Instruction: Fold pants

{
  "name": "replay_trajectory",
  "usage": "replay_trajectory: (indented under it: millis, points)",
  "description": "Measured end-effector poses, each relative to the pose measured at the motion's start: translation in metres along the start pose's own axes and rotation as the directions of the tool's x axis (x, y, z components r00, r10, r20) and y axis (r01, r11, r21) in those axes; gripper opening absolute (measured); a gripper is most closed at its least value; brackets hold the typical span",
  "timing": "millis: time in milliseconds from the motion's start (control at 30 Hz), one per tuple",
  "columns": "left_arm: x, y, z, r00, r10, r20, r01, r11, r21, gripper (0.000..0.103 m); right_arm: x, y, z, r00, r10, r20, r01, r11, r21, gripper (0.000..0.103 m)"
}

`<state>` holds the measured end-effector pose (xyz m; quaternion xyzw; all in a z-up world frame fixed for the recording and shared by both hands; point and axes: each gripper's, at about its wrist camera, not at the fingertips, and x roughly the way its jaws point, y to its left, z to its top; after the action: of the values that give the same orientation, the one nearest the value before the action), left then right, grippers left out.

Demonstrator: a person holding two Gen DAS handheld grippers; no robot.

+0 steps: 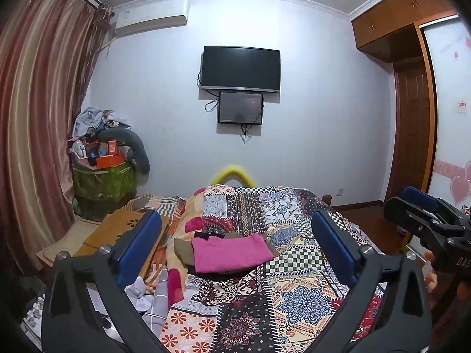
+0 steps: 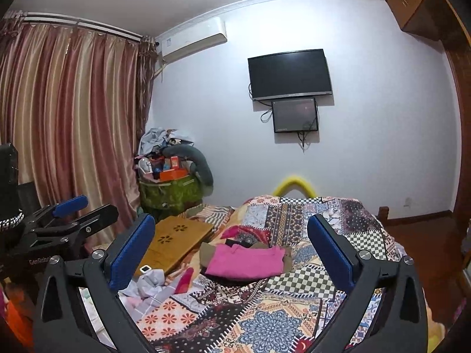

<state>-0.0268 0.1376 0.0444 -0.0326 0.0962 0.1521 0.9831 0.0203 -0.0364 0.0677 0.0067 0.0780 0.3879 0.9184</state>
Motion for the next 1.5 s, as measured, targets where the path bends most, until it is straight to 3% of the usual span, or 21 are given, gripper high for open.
replay_trajectory:
  millis: [1500]
  points:
    - [0.0051,-0.0037,-0.0047,0.999,-0.029,-0.016,0.029,1.0,0.011,0.103,-0.0039,-0.0079,-0.0013,1.0,-0.022,-0.011,0.023,0.999,0.024,0.103]
